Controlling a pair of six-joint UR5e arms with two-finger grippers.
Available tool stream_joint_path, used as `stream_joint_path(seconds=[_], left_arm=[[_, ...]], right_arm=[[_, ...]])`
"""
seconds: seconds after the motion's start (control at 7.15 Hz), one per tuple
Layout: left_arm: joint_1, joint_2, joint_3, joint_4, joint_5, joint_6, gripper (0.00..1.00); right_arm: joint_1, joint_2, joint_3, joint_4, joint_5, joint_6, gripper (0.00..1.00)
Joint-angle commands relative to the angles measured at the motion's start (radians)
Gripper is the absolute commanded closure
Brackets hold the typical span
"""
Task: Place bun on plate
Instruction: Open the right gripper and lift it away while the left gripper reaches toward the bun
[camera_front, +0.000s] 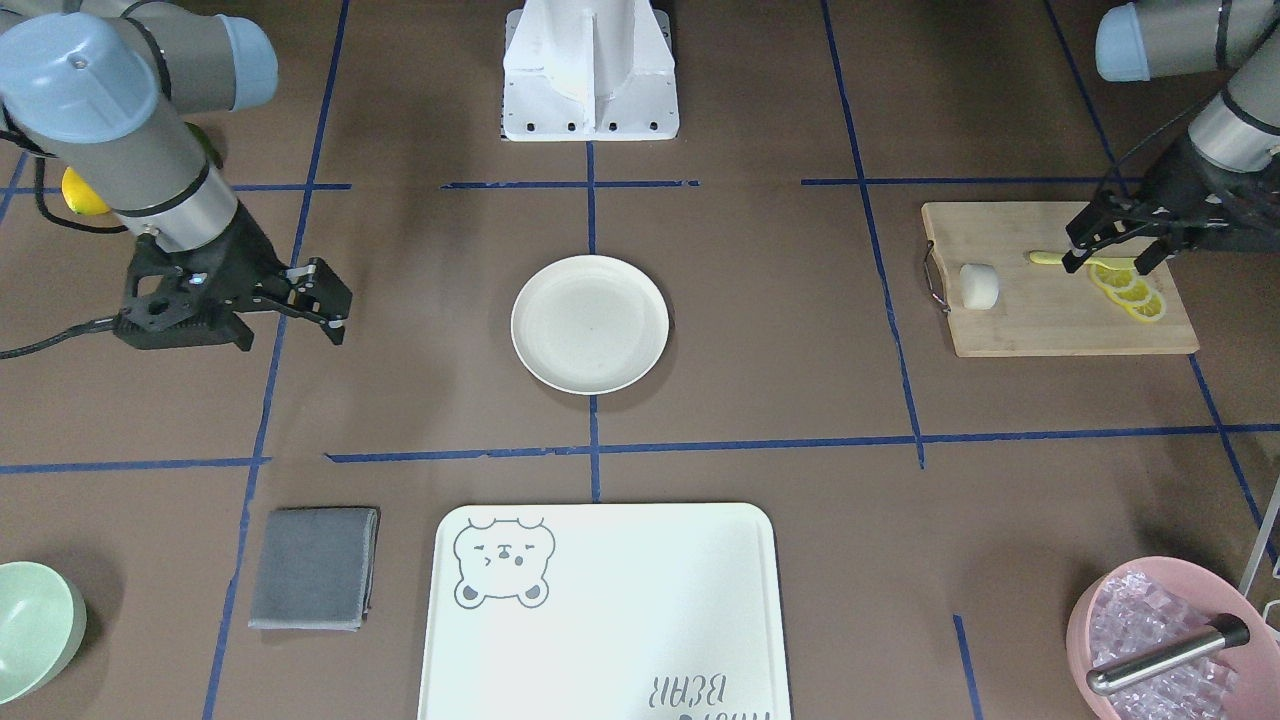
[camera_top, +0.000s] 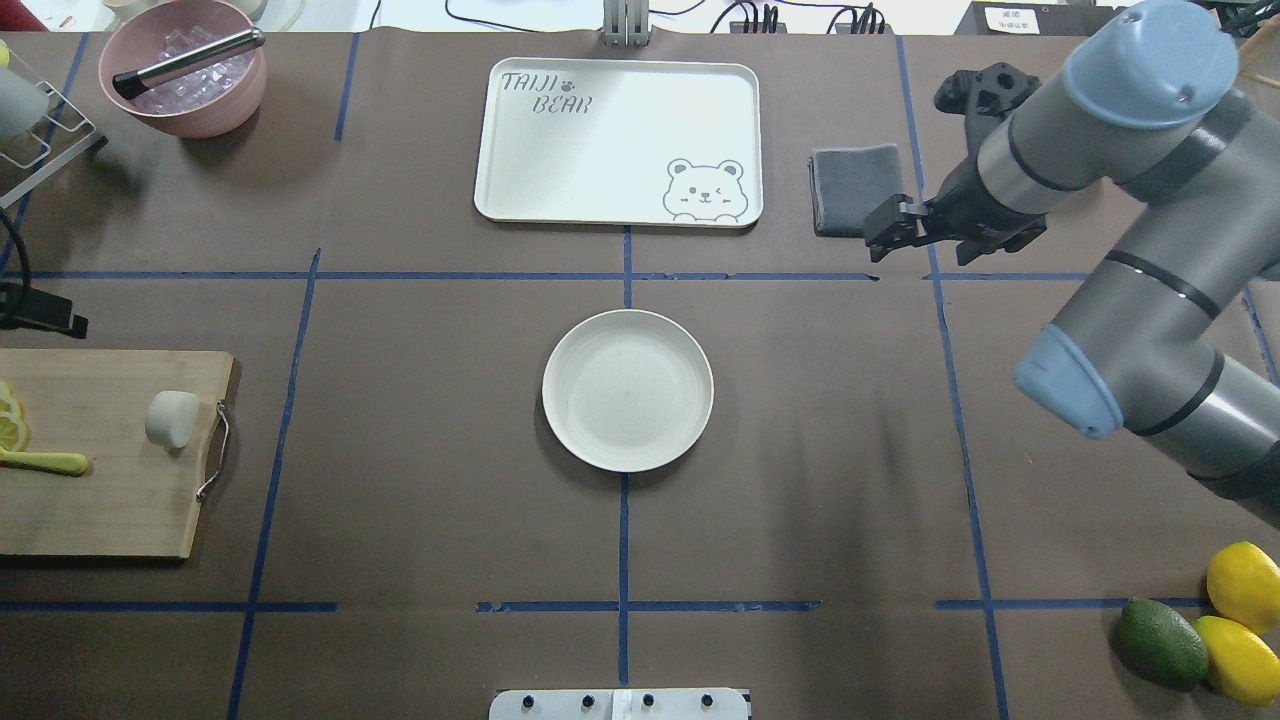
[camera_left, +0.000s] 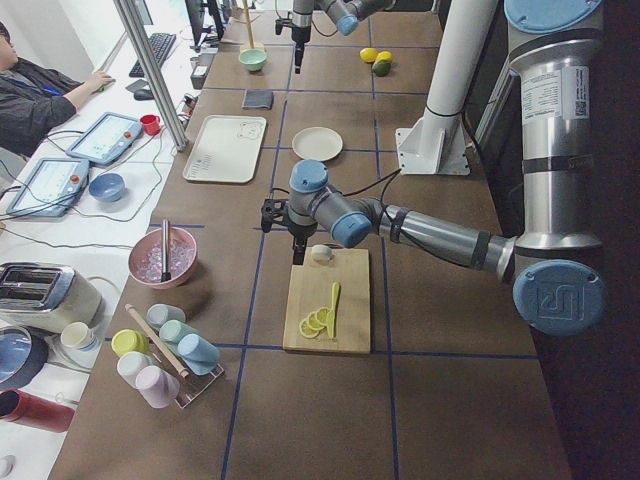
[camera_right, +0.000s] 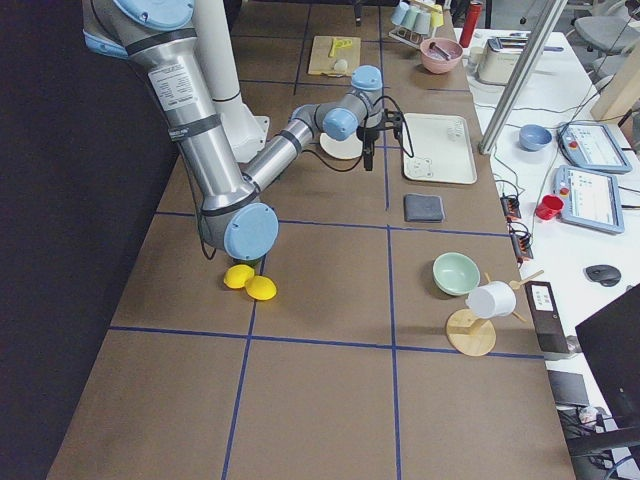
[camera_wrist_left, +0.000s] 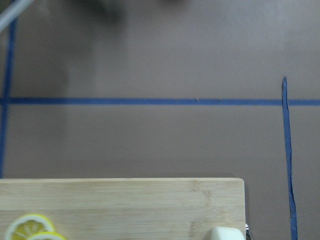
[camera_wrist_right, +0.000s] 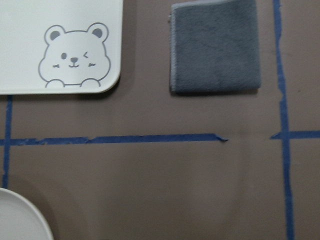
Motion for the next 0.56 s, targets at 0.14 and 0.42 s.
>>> stream_joint_path(seconds=[0.14, 0.42], left_arm=[[0.200, 0.015, 0.004, -0.062, 0.164, -0.154, 0.01], [0.286, 0.009, 0.021, -0.114, 0.191, -0.226, 0.01]], right_arm=[[0.150, -0.138, -0.001, 0.005, 0.084, -0.280, 0.00], [0.175, -0.158, -0.006, 0.007, 0.085, -0.316, 0.00]])
